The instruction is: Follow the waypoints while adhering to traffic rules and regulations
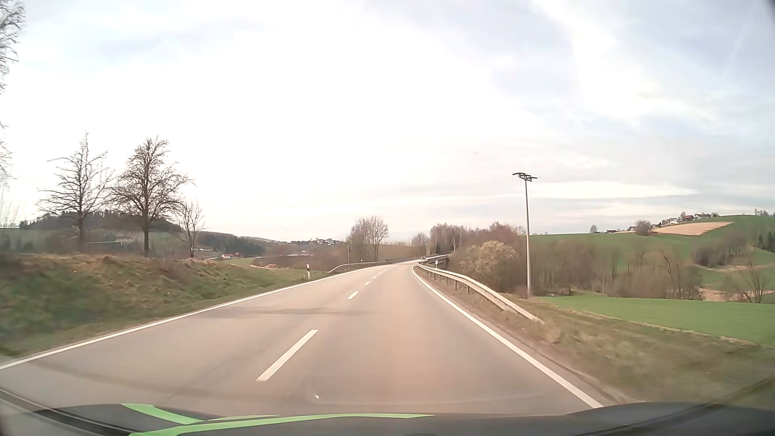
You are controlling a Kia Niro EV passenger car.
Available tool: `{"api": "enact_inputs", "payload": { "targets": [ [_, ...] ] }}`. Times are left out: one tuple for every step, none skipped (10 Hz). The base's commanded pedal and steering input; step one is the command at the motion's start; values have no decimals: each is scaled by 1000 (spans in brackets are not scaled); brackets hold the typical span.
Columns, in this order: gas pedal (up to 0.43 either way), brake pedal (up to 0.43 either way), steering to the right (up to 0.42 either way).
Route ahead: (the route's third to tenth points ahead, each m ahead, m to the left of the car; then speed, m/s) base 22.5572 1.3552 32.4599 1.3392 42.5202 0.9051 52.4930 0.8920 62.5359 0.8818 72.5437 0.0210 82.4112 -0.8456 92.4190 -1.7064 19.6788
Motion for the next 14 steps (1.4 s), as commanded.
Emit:
{"api": "enact_inputs", "payload": {
  "targets": [
    [157,0,4],
    [157,0,4],
    [157,0,4],
    [169,0,4],
    [169,0,4],
    [169,0,4],
    [169,0,4],
    [169,0,4],
    [169,0,4],
    [169,0,4],
    [169,0,4],
    [169,0,4],
    [169,0,4],
    [177,0,4]
  ]
}}
